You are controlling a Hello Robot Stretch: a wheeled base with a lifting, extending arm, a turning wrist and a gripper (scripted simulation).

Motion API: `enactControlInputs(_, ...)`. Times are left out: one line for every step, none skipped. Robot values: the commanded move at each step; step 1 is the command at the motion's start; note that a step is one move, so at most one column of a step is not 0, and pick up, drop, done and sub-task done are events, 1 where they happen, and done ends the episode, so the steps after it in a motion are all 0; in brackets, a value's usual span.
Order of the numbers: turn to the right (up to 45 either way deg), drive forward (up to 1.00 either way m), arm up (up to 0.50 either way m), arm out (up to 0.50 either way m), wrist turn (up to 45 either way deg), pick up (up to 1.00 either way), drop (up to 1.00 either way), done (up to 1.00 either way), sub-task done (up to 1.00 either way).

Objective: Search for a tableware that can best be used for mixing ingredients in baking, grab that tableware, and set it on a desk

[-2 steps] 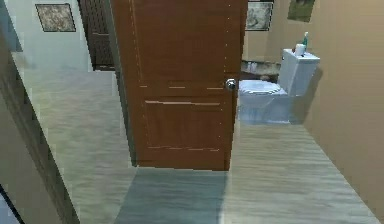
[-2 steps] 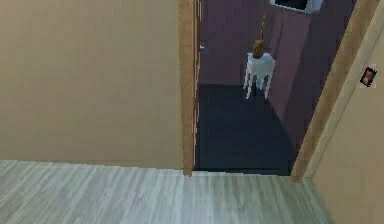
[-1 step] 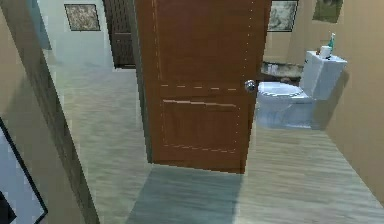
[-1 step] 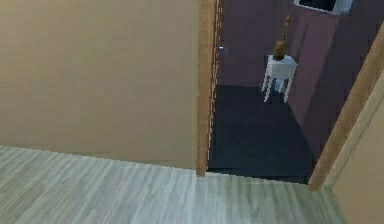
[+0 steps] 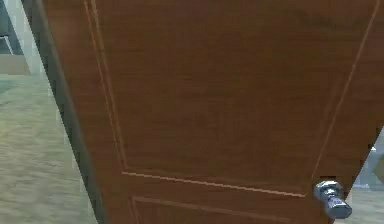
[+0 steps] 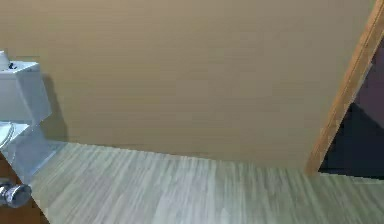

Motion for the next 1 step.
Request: enactControlInputs(-45.0, 0.00, 0.00, 0.00, 0.0, 0.00, 0.00, 0.00, 0.00)
